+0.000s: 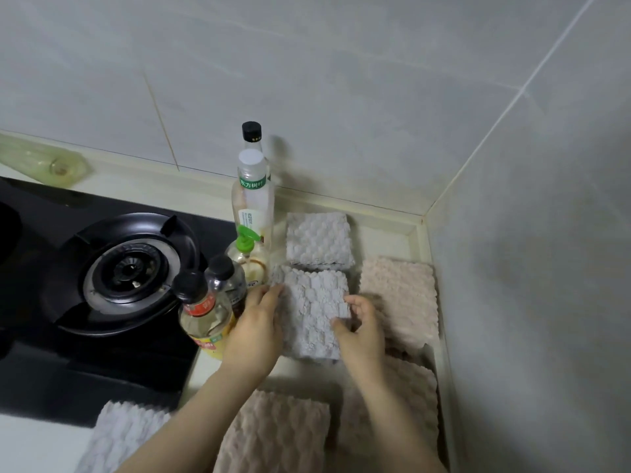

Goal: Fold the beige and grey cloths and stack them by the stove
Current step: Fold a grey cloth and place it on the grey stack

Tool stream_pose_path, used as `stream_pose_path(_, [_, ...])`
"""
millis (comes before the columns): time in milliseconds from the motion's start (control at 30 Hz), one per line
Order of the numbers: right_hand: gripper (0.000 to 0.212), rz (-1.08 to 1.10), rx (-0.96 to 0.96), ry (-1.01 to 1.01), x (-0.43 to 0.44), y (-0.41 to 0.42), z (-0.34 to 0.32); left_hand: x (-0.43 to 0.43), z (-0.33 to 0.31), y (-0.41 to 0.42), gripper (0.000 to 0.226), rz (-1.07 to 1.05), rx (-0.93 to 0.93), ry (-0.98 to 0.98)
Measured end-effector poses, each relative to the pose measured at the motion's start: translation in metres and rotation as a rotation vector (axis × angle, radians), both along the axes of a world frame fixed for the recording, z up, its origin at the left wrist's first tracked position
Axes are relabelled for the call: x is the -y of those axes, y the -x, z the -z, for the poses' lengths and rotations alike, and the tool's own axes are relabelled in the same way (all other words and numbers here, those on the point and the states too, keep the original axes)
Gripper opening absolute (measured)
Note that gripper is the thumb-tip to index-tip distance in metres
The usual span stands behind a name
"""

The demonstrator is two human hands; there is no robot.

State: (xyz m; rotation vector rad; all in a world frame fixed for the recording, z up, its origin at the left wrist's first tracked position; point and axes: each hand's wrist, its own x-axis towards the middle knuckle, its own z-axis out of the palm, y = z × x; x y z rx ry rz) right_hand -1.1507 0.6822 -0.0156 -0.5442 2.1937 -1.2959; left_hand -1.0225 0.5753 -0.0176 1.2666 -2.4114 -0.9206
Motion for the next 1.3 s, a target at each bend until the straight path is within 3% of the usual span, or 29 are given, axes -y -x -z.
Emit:
stream_pose_path(133, [0.050,-0.041,0.026,-0.109,0.001,-0.002,0.019,-0.001,0.009,0.009,0.064,0.036,0.230,-0.122])
stream_pose_path(233, [0.046,-0.014,0.005,-0.139,-0.004,0.001,0.019,0.005,0.012,0.012,0.063,0.092,0.279,-0.103])
stream_pose_path(467, [0.030,0.019,-0.042,-0.196,-0.016,0.009,0.008,0.013,0.005,0.022,0.059,0.168,0.205,-0.130])
stream_pose_path(600, [0.038,0.002,0.072,-0.310,-0.001,0.006,0.012,0.014,0.008,0.021,0.054,-0.016,0.238,-0.367])
stream_pose_path(667, [0.029,0.029,0.115,-0.281,0.006,0.003,0.011,0.016,0.012,0.019,0.054,-0.064,0.249,-0.425])
stream_pose_path(733, [0.011,0.041,0.169,-0.246,0.011,0.002,0.009,0.017,0.015,0.018,0.056,-0.100,0.209,-0.412])
stream_pose_path(800, [0.030,0.035,0.207,-0.246,0.013,0.002,0.008,0.018,0.017,0.017,0.058,-0.121,0.178,-0.382])
stream_pose_path(833, [0.030,0.046,0.235,-0.246,0.014,0.001,0.006,0.019,0.016,0.017,0.059,-0.123,0.176,-0.378])
stream_pose_path(1033, [0.008,0.166,0.474,-0.139,0.004,-0.015,0.010,0.023,0.012,0.016,0.057,-0.083,-0.039,-0.264])
stream_pose_path(1133, [0.010,0.168,0.384,-0.258,-0.004,-0.017,0.013,0.022,0.012,0.016,0.061,0.003,0.092,-0.206])
stream_pose_path(1300, [0.008,0.113,0.231,-0.271,-0.002,-0.017,0.007,0.018,0.016,0.014,0.054,0.049,0.273,-0.316])
